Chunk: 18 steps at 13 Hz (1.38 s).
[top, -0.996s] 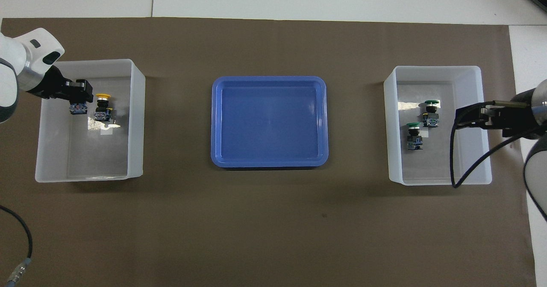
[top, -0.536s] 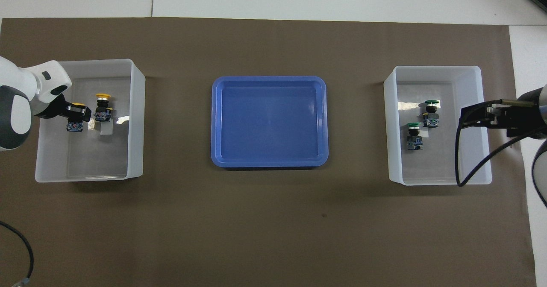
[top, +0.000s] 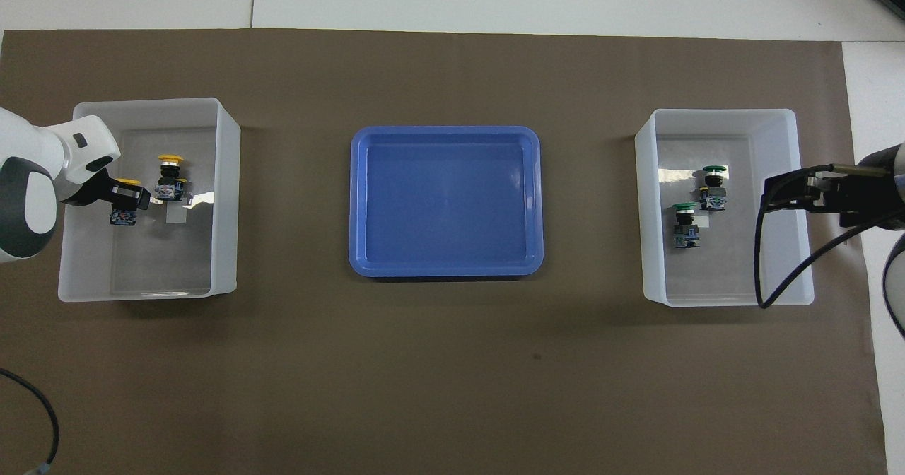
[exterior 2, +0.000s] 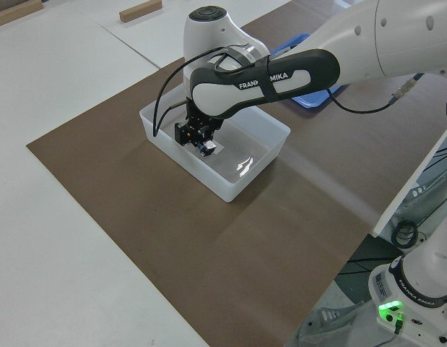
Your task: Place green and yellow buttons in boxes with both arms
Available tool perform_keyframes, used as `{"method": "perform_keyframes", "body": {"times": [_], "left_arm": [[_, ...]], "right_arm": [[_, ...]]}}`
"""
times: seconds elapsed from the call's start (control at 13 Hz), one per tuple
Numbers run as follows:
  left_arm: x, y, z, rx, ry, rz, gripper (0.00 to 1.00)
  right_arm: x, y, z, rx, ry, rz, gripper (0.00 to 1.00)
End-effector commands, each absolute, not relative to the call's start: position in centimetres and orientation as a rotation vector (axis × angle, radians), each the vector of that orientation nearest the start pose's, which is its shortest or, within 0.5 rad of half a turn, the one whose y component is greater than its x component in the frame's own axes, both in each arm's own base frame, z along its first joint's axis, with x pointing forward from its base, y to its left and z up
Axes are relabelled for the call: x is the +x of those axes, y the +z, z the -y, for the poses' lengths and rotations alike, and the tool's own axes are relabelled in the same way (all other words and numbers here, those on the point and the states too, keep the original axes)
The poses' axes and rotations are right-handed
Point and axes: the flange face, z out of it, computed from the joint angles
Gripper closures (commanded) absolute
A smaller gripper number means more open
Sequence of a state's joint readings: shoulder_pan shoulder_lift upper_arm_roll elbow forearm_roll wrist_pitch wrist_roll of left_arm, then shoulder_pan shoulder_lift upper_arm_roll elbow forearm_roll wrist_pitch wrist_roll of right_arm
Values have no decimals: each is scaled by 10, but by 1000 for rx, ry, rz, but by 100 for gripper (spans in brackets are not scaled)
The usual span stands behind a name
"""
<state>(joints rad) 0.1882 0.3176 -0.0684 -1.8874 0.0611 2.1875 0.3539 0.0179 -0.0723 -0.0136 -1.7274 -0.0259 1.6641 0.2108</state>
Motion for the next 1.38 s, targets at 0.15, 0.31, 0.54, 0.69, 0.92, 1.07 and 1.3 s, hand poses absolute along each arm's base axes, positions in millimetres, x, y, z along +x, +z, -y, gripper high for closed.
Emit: {"method": "perform_keyframes", "body": {"times": [0.15,0.31,0.54,0.69,0.92,1.07,1.3], "left_arm": [[610,343,-78,-3075,14,-354,27],[616,353,-74,-3077,17,-347,18],[632,387,-72,-3092,71,-274,17],[641,418,-60,-3094,93,-249,17],[645,462,-24,-3094,174,-187,17],[641,484,1,-3086,249,-142,17],[632,512,23,-3103,307,-146,17]], "right_arm": [[535,600,-5,-3138,-22,-324,0],[536,600,-6,-3138,-27,-321,0],[535,600,-5,-3138,-24,-324,0],[535,600,-6,-3138,-24,-319,0],[535,600,-5,-3138,-24,-322,0],[535,600,-5,-3138,-24,-324,0],[535,600,-5,-3138,-24,-322,0]]}}
